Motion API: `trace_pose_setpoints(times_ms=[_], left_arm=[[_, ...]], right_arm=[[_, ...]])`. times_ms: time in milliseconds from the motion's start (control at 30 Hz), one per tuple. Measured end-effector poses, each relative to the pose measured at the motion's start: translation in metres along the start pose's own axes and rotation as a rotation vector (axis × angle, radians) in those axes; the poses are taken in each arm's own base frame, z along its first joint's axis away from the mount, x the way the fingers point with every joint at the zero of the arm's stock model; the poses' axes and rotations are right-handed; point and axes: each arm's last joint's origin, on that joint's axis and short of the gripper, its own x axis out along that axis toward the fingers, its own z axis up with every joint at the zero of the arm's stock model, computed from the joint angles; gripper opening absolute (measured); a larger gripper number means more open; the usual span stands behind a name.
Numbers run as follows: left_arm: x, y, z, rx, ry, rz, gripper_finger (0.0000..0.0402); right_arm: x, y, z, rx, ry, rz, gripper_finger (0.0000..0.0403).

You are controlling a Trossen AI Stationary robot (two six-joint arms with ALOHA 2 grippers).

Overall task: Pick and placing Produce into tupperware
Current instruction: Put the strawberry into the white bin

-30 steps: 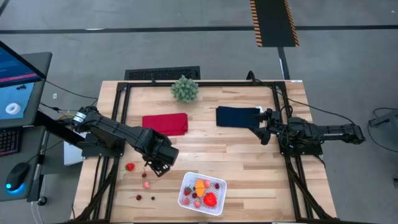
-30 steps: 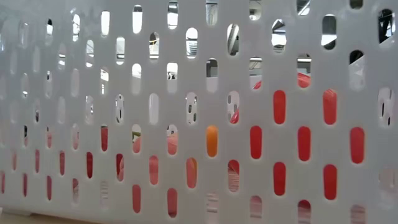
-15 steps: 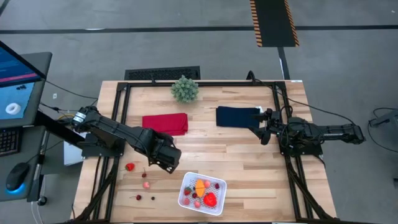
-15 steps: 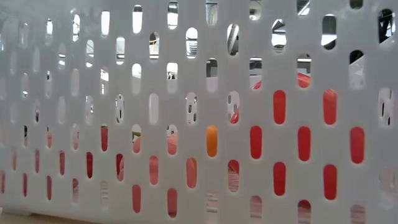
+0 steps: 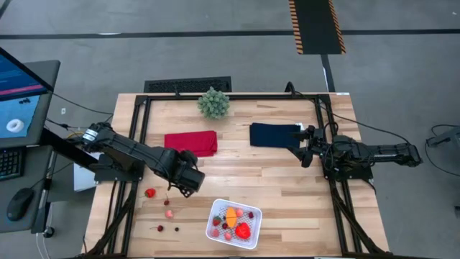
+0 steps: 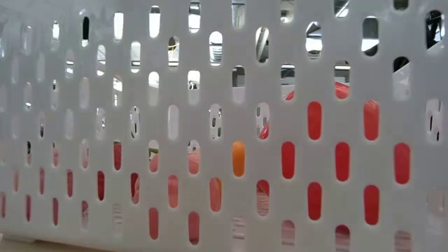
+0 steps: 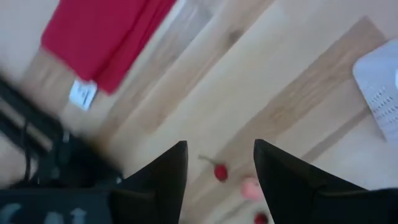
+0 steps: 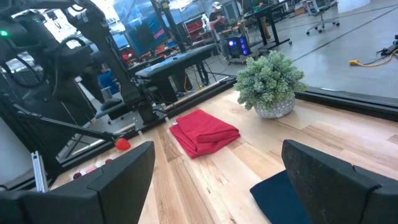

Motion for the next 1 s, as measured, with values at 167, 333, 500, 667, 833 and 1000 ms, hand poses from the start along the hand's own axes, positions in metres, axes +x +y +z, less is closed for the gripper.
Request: trace_pose_setpoints(times_ms=[167, 333, 500, 667, 833, 1000], left_arm=[[0.009, 0.027, -0.018, 0.024, 0.019, -0.043, 0.0177], [0.014, 0.064, -0.049, 0.037, -0.056, -0.196, 0.0196], [0.024, 0.102, -0.074, 0.072, -0.103, -0.247, 0.0217], [0.053, 0.115, -0.087, 0.017, 0.012, -0.250, 0.0227], [0.076, 0.109, -0.095, -0.091, 0.119, -0.234, 0.0238], [0.092, 0.100, -0.103, -0.108, 0.163, -0.199, 0.0247]], right_arm=[[0.000, 0.000, 0.000, 0.000, 0.000, 0.000, 0.0374], [0.000, 0.000, 0.000, 0.000, 0.000, 0.001, 0.0374], [0.000, 0.000, 0.000, 0.000, 0.000, 0.000, 0.0374], [0.000, 0.000, 0.000, 0.000, 0.000, 0.000, 0.0374], [0.000, 0.000, 0.000, 0.000, 0.000, 0.000, 0.0374], [0.000, 0.000, 0.000, 0.000, 0.000, 0.000, 0.0374]])
